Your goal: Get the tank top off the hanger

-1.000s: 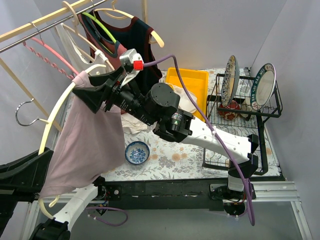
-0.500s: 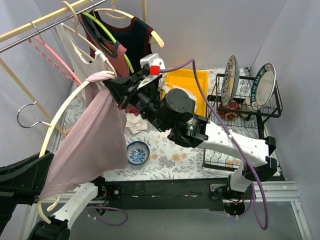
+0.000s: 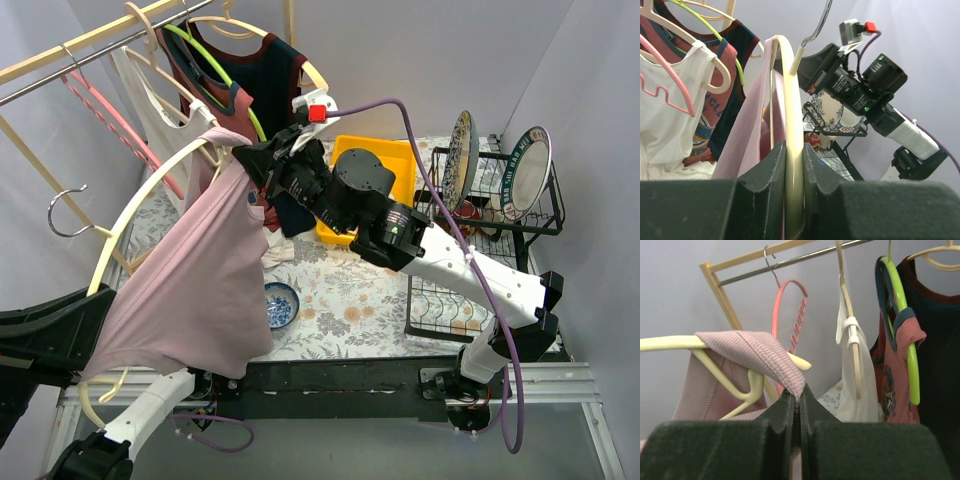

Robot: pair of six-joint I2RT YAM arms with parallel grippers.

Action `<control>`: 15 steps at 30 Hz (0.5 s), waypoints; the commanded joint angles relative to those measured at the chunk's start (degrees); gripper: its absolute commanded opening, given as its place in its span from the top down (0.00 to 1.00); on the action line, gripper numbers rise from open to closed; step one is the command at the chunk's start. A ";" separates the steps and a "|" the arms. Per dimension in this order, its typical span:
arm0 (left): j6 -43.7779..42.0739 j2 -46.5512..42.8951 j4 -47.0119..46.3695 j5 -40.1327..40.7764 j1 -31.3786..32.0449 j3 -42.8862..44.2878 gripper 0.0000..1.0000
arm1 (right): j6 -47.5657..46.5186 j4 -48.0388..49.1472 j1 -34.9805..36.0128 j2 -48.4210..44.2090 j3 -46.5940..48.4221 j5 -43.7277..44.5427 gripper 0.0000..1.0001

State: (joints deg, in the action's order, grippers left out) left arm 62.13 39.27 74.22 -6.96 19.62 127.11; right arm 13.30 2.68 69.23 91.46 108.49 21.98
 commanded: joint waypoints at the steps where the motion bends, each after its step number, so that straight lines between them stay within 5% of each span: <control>1: 1.25 -2.09 -8.65 -1.39 1.91 1.73 1.00 | -0.11 -2.41 -1.91 -1.55 0.14 0.69 0.99; 15: -4.30 1.43 2.87 -9.04 3.59 -1.06 1.00 | 0.23 -1.36 -7.53 -5.59 1.72 6.15 0.99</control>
State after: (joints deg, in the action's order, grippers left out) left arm 60.14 40.45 75.75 -11.94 22.74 126.67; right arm 13.63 -0.43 66.50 88.33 108.31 20.36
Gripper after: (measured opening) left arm 0.138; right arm 0.045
